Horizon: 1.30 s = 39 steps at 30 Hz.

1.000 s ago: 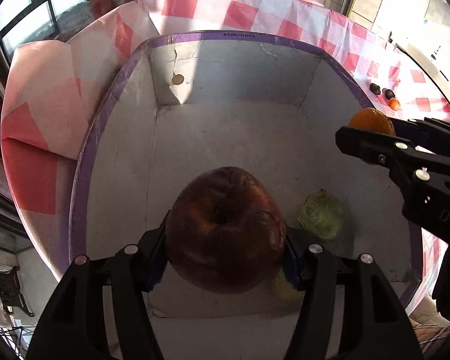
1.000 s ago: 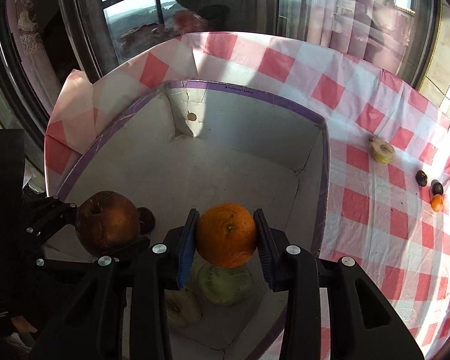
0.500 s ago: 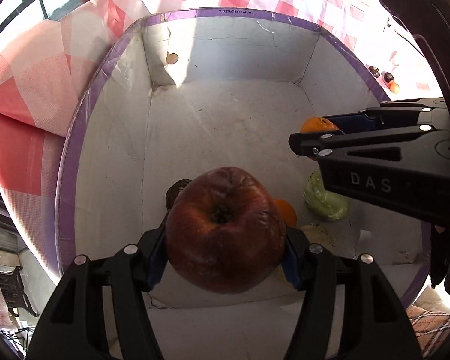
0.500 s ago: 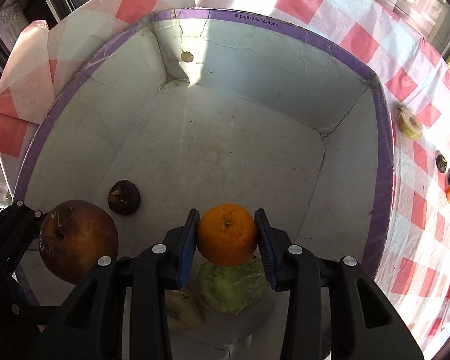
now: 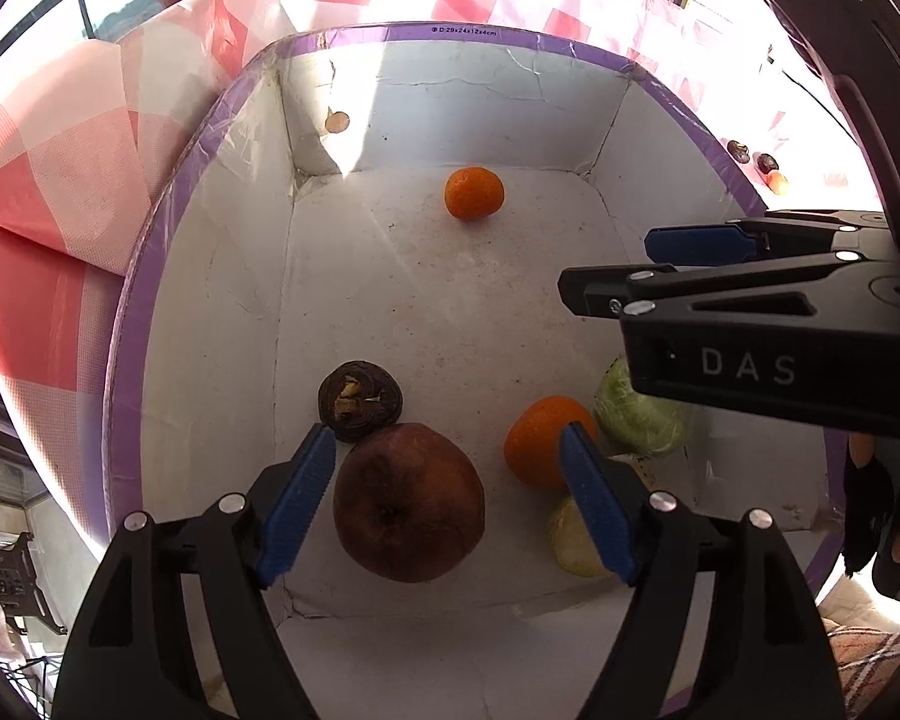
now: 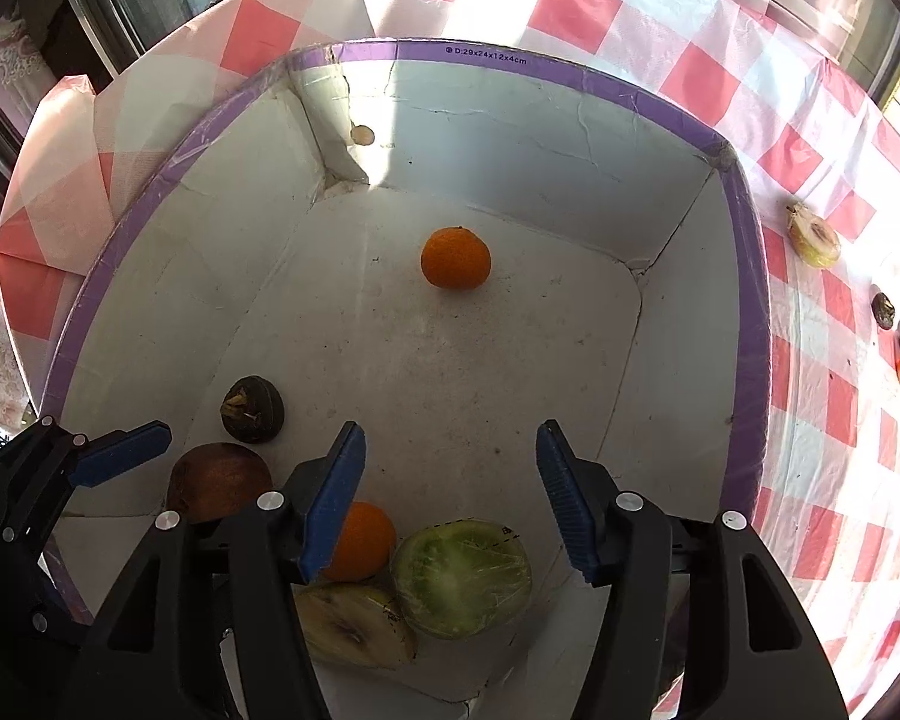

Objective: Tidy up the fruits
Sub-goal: 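Open both grippers to drop the orange and apple into the box, then grasp another orange with the right gripper while the left grasps a dark dried fruit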

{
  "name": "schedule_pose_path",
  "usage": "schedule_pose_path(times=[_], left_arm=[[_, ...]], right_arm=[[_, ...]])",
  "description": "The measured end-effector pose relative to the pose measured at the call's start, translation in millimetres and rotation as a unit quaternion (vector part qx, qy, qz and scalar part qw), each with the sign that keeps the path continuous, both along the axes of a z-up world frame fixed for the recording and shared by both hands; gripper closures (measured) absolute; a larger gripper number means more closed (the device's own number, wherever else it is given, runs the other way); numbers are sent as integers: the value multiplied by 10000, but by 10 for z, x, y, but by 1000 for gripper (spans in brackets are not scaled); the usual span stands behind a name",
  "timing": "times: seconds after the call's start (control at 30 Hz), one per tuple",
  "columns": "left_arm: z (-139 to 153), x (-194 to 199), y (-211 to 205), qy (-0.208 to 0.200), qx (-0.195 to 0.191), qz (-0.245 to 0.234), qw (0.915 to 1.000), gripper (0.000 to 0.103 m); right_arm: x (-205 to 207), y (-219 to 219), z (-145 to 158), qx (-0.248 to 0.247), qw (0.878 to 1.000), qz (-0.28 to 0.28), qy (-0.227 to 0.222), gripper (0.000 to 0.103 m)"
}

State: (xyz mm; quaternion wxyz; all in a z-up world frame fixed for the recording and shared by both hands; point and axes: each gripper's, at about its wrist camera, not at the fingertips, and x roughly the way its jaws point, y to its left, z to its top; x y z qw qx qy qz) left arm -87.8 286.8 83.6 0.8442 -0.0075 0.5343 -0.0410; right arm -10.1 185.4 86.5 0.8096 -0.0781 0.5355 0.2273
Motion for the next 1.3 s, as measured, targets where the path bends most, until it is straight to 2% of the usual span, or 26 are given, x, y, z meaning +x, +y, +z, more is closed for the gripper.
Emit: schedule_pose_path(times=[0.27, 0.4, 0.43, 0.47, 0.5, 0.6, 0.83, 0.93, 1.07, 1.13, 1.3], left_arm=[[-14, -27, -48, -17, 161, -116, 9998, 26], [25, -58, -43, -190, 157, -56, 9997, 26], [43, -70, -42, -250, 162, -40, 9995, 24], [66, -81, -49, -313, 152, -45, 9994, 23], [94, -94, -61, -395, 165, -52, 9991, 19], [203, -133, -140, -738, 472, -43, 9961, 4], [505, -72, -379, -1334, 890, 91, 9870, 2], [655, 11, -537, -1553, 1168, 182, 9808, 2], [885, 124, -815, -1875, 1306, 204, 9733, 2], [986, 184, -1022, -1996, 1225, 113, 9721, 2], [1084, 355, -1699, -2042, 855, -363, 9745, 2]], right_arm=[[-10, -70, 45, 236, 9997, -71, -47, 45], [-49, -117, 106, 380, 9990, -107, -216, 45], [-69, -136, 134, 432, 9985, -121, -305, 39], [-95, -171, 172, 478, 9979, -169, -404, 29], [-111, -214, 207, 586, 9969, -225, -481, 28], [-142, -398, 298, 1013, 9918, -441, -644, 28], [-91, -931, 613, 1852, 9719, -1010, -1042, 26], [-21, -1271, 657, 2027, 9629, -1365, -1144, 23], [84, -1776, 554, 1970, 9545, -1904, -1180, 20], [144, -2038, 428, 1856, 9521, -2169, -1097, 16], [254, -2739, -20, 1458, 9479, -2731, -749, 16]])
